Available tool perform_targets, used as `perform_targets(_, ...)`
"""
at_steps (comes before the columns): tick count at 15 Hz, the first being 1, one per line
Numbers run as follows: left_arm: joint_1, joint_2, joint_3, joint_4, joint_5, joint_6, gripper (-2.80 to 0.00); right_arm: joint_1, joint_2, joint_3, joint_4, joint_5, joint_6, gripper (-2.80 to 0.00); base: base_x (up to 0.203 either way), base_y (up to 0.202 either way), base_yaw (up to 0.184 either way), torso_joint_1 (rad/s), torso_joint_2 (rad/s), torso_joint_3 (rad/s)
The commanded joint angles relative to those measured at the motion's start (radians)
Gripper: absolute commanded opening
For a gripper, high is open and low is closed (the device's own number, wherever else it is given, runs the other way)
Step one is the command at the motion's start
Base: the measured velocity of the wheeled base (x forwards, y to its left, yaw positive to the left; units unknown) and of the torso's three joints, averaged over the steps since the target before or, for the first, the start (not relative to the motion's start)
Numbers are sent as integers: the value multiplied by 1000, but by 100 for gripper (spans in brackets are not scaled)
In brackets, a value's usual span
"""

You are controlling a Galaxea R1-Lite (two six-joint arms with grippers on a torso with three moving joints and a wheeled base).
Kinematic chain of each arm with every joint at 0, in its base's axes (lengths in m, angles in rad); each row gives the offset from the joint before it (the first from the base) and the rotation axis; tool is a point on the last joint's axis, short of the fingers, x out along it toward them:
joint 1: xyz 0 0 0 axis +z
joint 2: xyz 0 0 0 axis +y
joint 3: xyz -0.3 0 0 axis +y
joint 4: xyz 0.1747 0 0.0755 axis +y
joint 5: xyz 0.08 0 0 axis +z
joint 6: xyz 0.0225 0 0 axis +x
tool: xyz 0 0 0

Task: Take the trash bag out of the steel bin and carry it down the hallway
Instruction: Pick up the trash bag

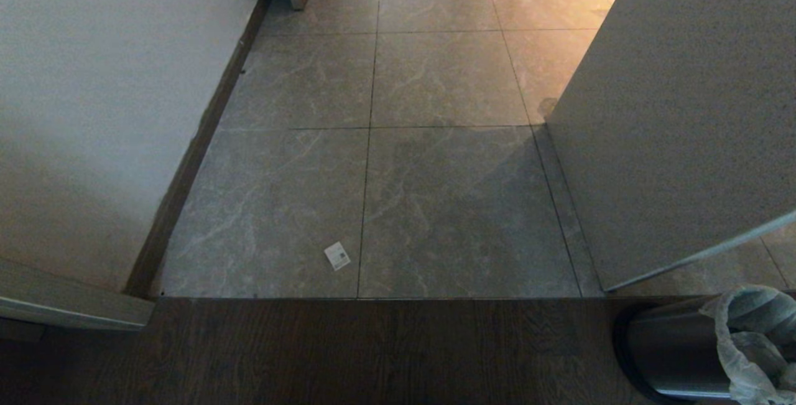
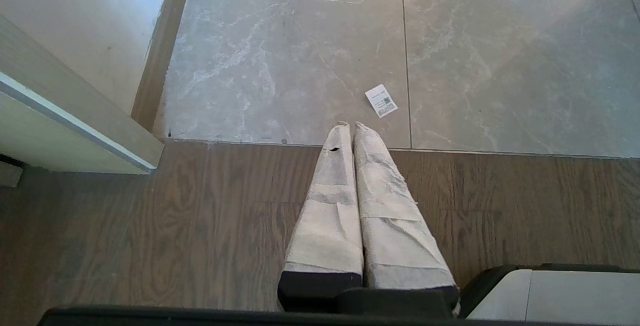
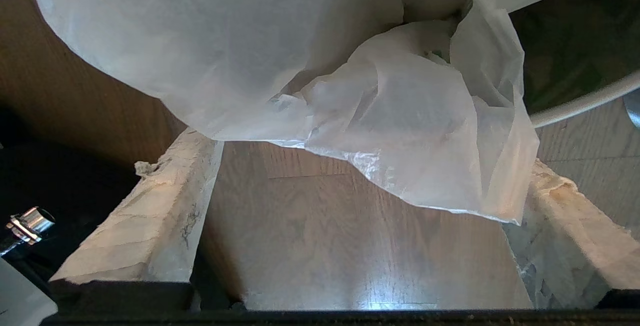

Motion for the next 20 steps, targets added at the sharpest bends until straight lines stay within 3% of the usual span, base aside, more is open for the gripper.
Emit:
perform_targets(1,0,0,0,0,0,1,-280,0,3,1,-12,4,-13,-280,0,0,0,0,0,0)
perform_targets(8,0,0,0,0,0,1,-280,0,-17,11,-15,-1,-15,-280,0,0,0,0,0,0)
perform_targets(14,0,0,0,0,0,-1,-280,-23,-158,47,29,-6,-15,-280,0,0,0,0,0,0)
perform_targets(16,0,0,0,0,0,1,-280,-50,-244,50,109,-9,-28,-280,0,0,0,0,0,0)
perform_targets(20,0,0,0,0,0,-1,-280,-93,-476,-9,432,-8,-92,-280,0,0,0,0,0,0)
